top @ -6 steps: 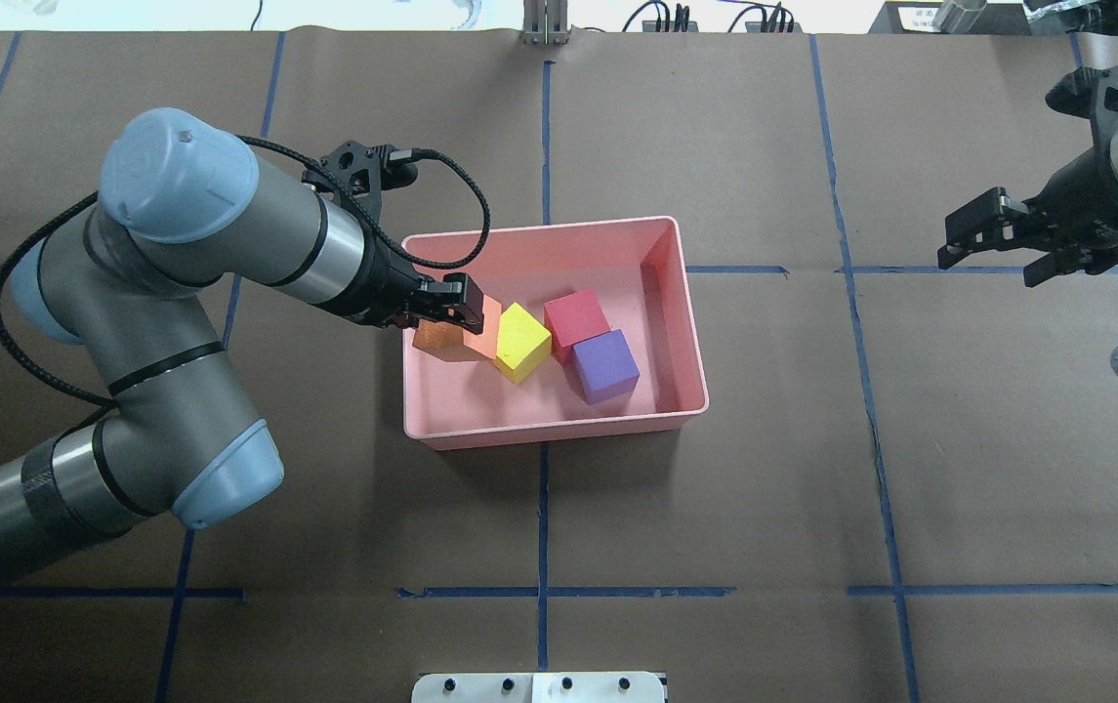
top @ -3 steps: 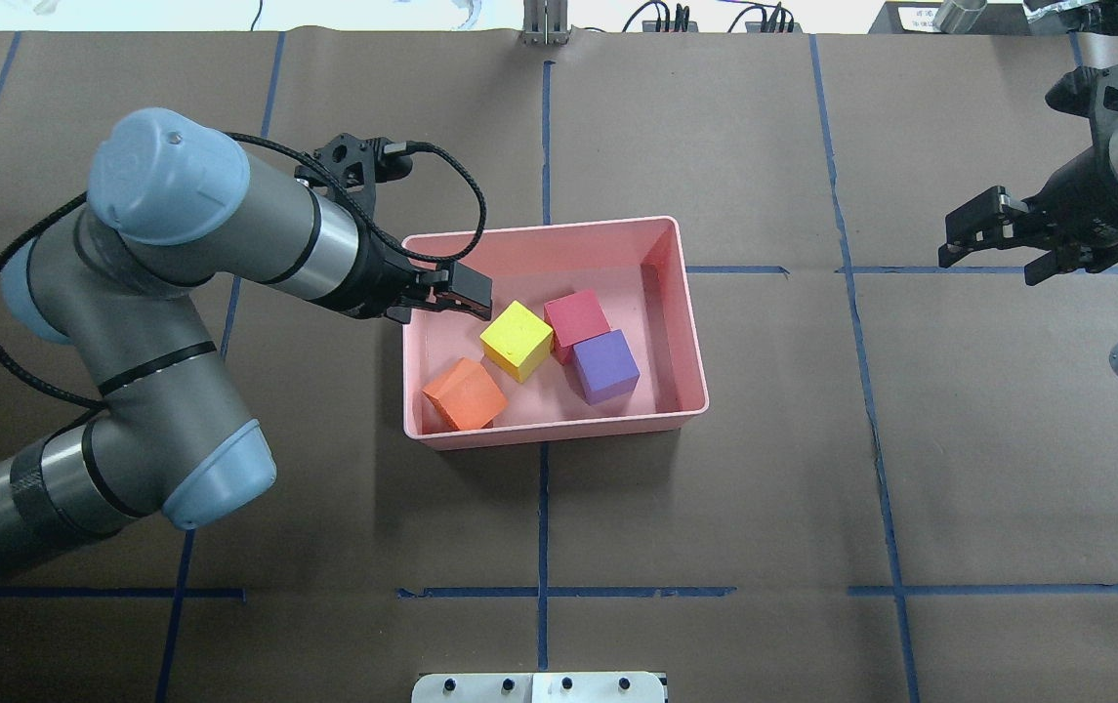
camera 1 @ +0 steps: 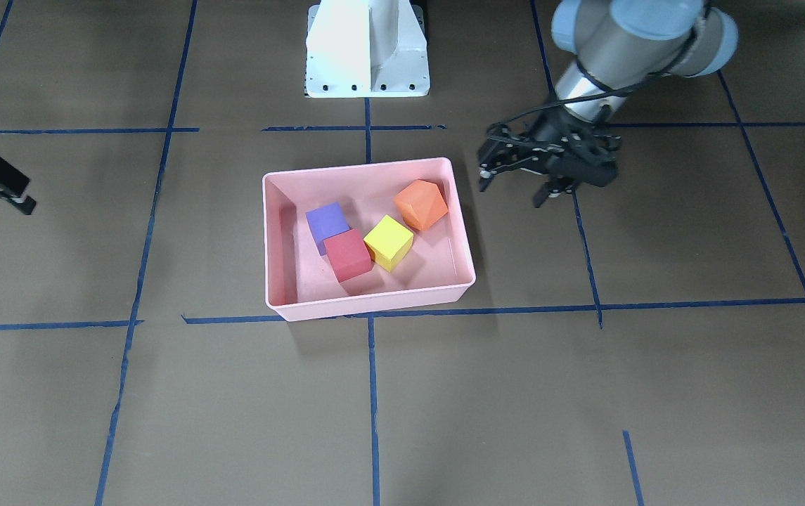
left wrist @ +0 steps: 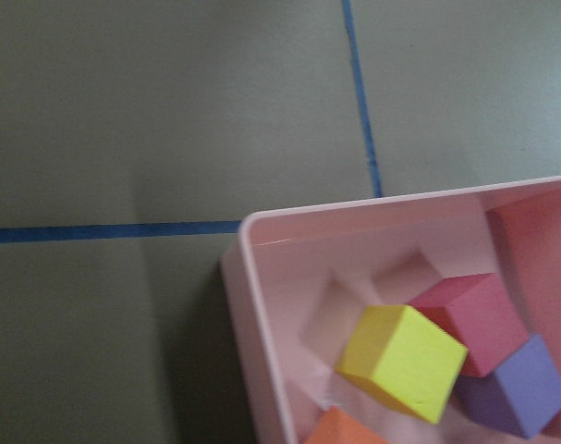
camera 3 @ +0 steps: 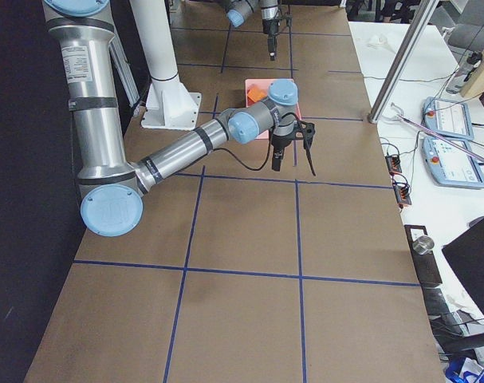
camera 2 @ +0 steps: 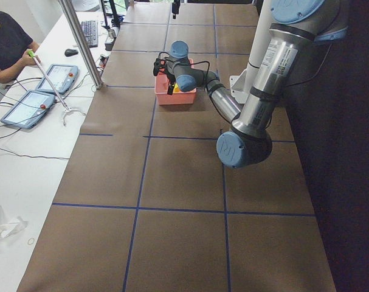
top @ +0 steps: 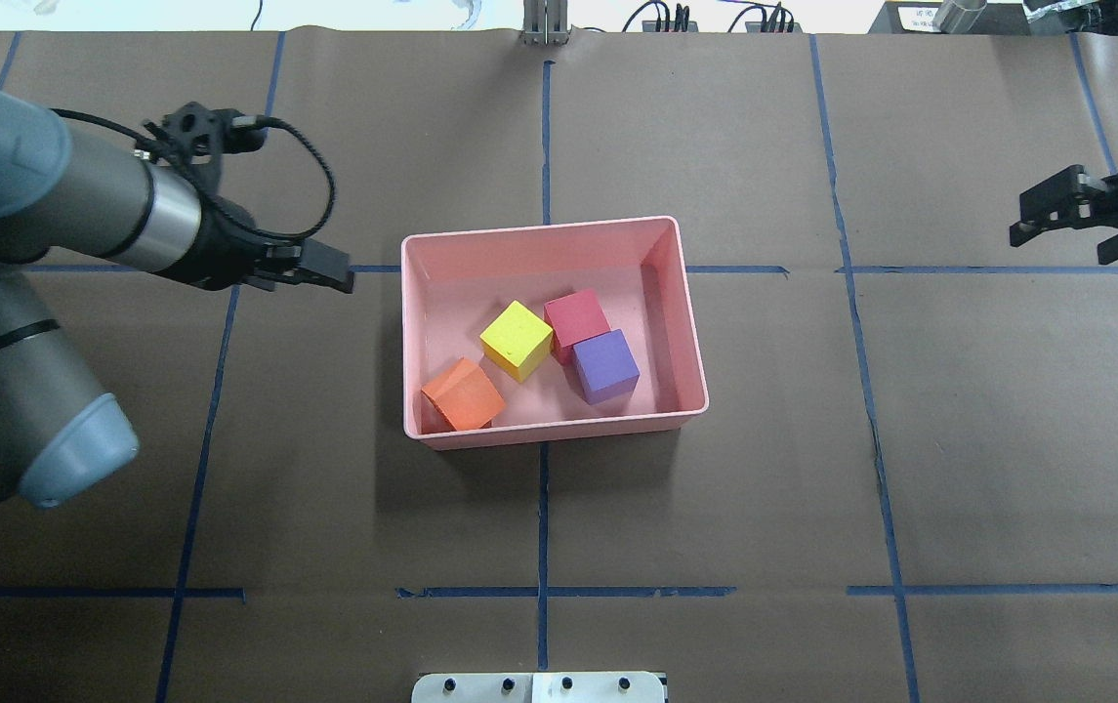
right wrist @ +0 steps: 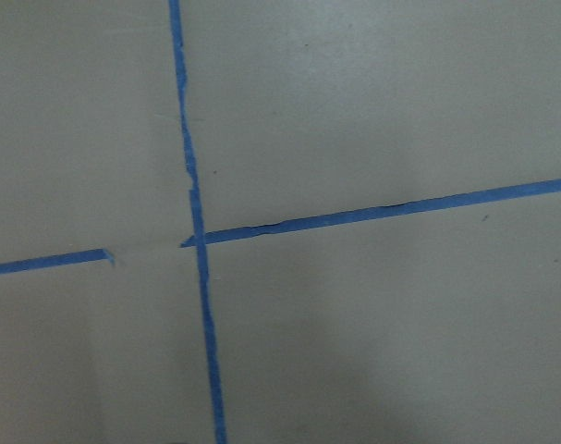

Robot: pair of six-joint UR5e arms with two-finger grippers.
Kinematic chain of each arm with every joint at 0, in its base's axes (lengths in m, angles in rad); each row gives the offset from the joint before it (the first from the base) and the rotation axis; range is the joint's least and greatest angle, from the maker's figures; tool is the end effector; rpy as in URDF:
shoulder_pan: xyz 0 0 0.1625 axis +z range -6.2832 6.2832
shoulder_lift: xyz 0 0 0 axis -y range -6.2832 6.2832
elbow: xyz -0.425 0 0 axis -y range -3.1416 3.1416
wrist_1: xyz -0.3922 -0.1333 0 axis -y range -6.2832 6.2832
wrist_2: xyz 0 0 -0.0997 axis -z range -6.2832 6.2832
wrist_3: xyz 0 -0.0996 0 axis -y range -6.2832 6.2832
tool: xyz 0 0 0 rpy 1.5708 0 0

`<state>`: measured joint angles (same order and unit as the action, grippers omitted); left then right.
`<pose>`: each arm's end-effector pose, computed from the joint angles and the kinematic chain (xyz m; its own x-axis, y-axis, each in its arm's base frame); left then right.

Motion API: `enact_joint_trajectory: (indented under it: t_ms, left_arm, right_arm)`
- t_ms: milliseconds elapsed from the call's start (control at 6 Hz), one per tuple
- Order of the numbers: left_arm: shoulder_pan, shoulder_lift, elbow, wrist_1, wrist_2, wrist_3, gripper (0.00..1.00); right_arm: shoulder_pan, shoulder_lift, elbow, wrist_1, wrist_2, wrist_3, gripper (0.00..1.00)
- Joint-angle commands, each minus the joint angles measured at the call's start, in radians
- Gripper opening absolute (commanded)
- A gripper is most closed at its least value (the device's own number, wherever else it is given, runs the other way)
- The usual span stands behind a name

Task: Place blocks into pink bin with both arms

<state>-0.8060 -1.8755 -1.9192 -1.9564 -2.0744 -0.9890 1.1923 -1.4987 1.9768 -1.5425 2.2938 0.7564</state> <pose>0.3295 -0.4665 0.2879 0.4825 0.1923 -0.8545 0.0944 0.9585 0.2690 -0.1230 -0.4916 0.4229 0.6423 0.1393 0.7537 -0.1618 0.9858 -0.0443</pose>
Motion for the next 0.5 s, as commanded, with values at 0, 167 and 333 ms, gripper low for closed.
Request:
enact_joint_trajectory:
  t_ms: [0, 167, 333]
  left_arm:
    - [-0.147, 0.233, -0.031, 0.004, -0.042, 0.385, 1.00]
    - [-0.242, 0.328, -0.015, 0.005, -0.042, 0.623, 1.00]
    - [-0.365, 0.358, 0.050, 0.020, -0.045, 0.864, 1.00]
  right_arm:
    - [0.126, -0.105, -0.033, -0.007, 0.013, -0.284, 1.00]
    - [0.185, -0.151, -0.076, -0.005, 0.019, -0.439, 1.00]
    - [0.252, -0.163, -0.131, -0.007, 0.036, -0.560, 1.00]
